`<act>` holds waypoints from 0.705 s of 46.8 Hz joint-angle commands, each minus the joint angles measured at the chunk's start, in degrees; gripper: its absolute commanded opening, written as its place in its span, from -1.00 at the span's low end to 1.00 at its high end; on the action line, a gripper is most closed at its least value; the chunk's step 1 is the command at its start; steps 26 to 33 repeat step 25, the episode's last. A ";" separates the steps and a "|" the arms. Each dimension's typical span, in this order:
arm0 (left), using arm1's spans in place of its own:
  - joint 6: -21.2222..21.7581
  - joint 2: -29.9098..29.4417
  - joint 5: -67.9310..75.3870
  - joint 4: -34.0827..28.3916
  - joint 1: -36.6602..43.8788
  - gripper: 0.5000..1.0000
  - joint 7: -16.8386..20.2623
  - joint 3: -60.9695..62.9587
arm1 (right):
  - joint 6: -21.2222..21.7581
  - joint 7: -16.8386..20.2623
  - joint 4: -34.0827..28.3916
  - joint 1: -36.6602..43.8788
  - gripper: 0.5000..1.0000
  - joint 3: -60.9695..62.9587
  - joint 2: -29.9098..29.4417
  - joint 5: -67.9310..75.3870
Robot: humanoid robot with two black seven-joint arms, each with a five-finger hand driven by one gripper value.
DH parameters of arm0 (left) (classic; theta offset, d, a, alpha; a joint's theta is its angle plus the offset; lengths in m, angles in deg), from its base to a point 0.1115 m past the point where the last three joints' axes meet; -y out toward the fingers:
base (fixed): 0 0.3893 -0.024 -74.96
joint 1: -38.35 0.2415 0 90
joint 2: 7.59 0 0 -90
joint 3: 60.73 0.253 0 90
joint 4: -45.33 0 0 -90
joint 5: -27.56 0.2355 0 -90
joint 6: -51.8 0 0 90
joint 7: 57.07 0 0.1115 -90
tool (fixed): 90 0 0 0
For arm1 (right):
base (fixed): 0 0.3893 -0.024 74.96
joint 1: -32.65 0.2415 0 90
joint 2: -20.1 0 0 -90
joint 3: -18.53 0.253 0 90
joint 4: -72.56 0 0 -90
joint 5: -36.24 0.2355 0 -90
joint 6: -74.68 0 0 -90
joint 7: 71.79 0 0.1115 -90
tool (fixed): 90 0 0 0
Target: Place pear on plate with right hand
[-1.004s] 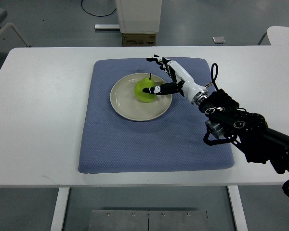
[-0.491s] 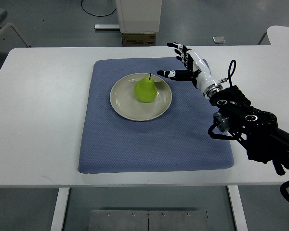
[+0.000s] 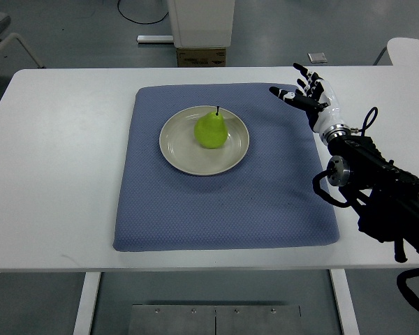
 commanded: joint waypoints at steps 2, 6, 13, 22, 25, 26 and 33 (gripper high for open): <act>-0.02 0.00 0.00 0.00 0.00 1.00 0.00 0.00 | 0.02 0.14 -0.19 -0.31 1.00 4.10 -0.28 0.01; -0.02 0.00 0.00 0.00 0.00 1.00 0.00 0.00 | 0.02 -0.21 -0.27 -0.75 1.00 6.65 -0.46 -0.08; -0.02 0.00 0.00 0.00 0.00 1.00 0.00 0.00 | 0.02 -0.21 -0.27 -0.92 1.00 8.06 -0.55 -0.08; -0.02 0.00 0.00 0.00 0.00 1.00 0.00 0.00 | 0.02 -0.39 -0.27 -1.01 1.00 7.98 -0.64 -0.08; 0.07 0.00 0.00 0.00 0.00 1.00 0.08 0.00 | 0.02 -0.39 -0.45 -1.10 1.00 7.98 -0.64 -0.08; 0.07 0.00 0.00 0.00 0.00 1.00 0.08 0.00 | 0.02 -0.39 -0.45 -1.10 1.00 7.98 -0.64 -0.08; 0.07 0.00 0.00 0.00 0.00 1.00 0.08 0.00 | 0.02 -0.39 -0.45 -1.10 1.00 7.98 -0.64 -0.08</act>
